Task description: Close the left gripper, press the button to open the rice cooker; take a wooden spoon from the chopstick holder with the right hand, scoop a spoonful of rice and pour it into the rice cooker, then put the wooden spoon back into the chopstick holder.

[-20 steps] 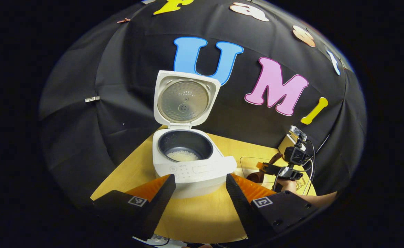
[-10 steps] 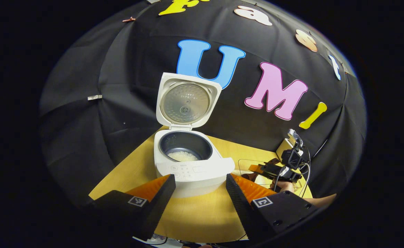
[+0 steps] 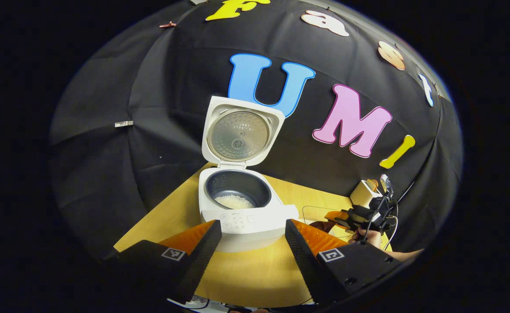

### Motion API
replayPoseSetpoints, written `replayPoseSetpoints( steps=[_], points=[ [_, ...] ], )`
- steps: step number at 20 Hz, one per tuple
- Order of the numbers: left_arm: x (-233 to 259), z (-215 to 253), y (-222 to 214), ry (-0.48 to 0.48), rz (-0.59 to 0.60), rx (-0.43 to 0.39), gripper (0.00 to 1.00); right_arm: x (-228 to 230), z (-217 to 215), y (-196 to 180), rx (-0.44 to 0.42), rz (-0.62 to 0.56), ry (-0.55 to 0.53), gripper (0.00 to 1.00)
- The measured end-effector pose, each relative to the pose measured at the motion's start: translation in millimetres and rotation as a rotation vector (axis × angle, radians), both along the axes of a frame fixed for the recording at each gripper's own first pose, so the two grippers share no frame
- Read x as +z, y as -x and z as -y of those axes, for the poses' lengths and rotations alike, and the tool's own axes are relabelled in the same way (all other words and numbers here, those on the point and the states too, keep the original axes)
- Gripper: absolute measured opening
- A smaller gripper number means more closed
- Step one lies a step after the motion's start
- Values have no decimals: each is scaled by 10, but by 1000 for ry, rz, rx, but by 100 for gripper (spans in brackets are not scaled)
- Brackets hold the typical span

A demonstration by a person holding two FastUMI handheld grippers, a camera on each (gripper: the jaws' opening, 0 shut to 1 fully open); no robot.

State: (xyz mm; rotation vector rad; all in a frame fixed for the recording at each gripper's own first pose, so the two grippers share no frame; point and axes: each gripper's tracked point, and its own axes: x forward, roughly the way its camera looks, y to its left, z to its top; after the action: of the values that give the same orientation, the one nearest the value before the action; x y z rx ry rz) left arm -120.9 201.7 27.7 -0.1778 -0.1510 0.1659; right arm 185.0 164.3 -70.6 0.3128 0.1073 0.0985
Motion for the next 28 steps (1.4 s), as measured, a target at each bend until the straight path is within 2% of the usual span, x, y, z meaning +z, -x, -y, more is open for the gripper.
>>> replayPoseSetpoints(
  steps=[4,5,6,7,9,10,11,12,13,14,21,27,28],
  points=[
    [45,48,1,-28,-7,2,95,74,150,17,-16,-4,-68,8],
    [58,63,-6,-38,-9,2,91,101,185,38,-17,-1,-74,7],
    [69,76,-20,-45,-10,0,91,144,206,57,-17,3,-75,7],
    [93,92,-33,-49,-10,-2,95,187,229,78,-16,7,-72,7],
    [137,139,-51,-53,-3,-8,95,306,272,133,-10,20,-63,7],
    [157,158,-62,-56,1,-11,91,391,294,160,-7,32,-61,7],
    [178,183,-67,-60,6,-14,95,471,304,189,-6,46,-63,7],
    [186,198,-80,-61,7,-13,95,549,315,214,-4,56,-68,7],
    [197,215,-78,-55,12,-14,91,622,313,246,1,63,-76,7],
    [203,242,-73,-45,18,-19,95,708,308,275,6,71,-87,7],
    [334,221,-18,-28,64,-17,95,1282,51,417,64,131,-112,7],
    [384,-30,77,-22,91,14,95,1638,-486,487,138,170,-66,7],
    [392,-96,92,-14,97,21,91,1686,-598,499,152,173,-61,7]
  ],
)
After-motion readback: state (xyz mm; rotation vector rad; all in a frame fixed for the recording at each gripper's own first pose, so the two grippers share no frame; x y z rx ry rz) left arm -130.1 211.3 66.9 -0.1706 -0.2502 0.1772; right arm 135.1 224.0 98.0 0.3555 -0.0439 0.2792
